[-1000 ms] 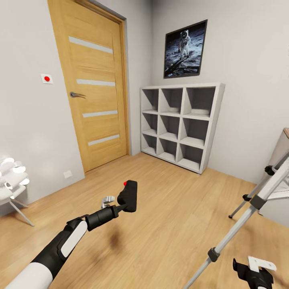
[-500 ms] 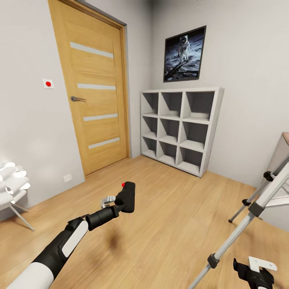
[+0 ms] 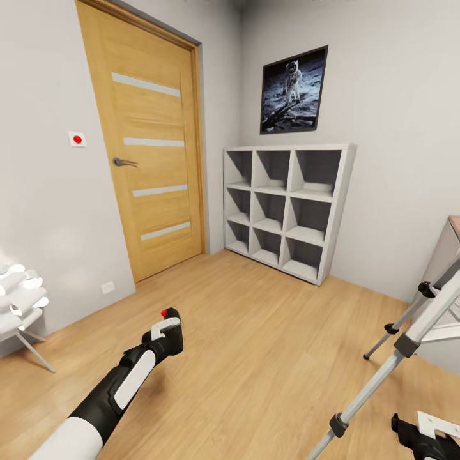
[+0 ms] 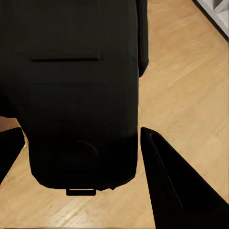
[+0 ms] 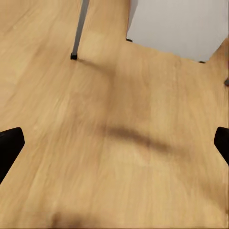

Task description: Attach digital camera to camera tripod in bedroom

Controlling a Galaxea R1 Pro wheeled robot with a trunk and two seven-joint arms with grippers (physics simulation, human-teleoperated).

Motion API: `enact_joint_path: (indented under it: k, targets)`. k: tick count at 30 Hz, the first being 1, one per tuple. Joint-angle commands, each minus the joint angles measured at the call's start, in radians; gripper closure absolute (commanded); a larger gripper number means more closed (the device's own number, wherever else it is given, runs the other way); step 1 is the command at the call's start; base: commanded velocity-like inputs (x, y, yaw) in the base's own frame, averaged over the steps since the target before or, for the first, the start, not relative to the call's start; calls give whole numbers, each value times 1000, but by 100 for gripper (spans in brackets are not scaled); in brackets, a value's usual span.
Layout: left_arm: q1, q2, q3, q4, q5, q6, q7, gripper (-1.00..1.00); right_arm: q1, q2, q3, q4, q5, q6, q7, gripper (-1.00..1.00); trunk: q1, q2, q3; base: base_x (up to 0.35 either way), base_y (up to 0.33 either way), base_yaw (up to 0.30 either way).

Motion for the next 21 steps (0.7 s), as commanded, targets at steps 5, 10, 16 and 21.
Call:
enact_joint_path:
  k: [5, 10, 16, 21]
  targets:
    - [-1, -16, -8, -3, 8, 0, 99, 100, -1, -3, -28, -8, 1, -5, -32, -100, -19, 35, 15, 0, 0, 0]
    - [-1, -19, -10, -5, 8, 0, 111, 100, -1, -3, -31, -8, 5, -5, -36, -100, -39, 70, 30, 0, 0, 0]
    - [-1, -20, -6, -29, 8, 0, 113, 100, -1, -1, -30, -8, 10, -5, -32, -100, -46, 84, 37, 0, 0, 0]
    - [-1, -20, -9, -62, 8, 0, 114, 100, -1, 0, -27, -7, 13, -5, -27, -100, -46, 84, 37, 0, 0, 0]
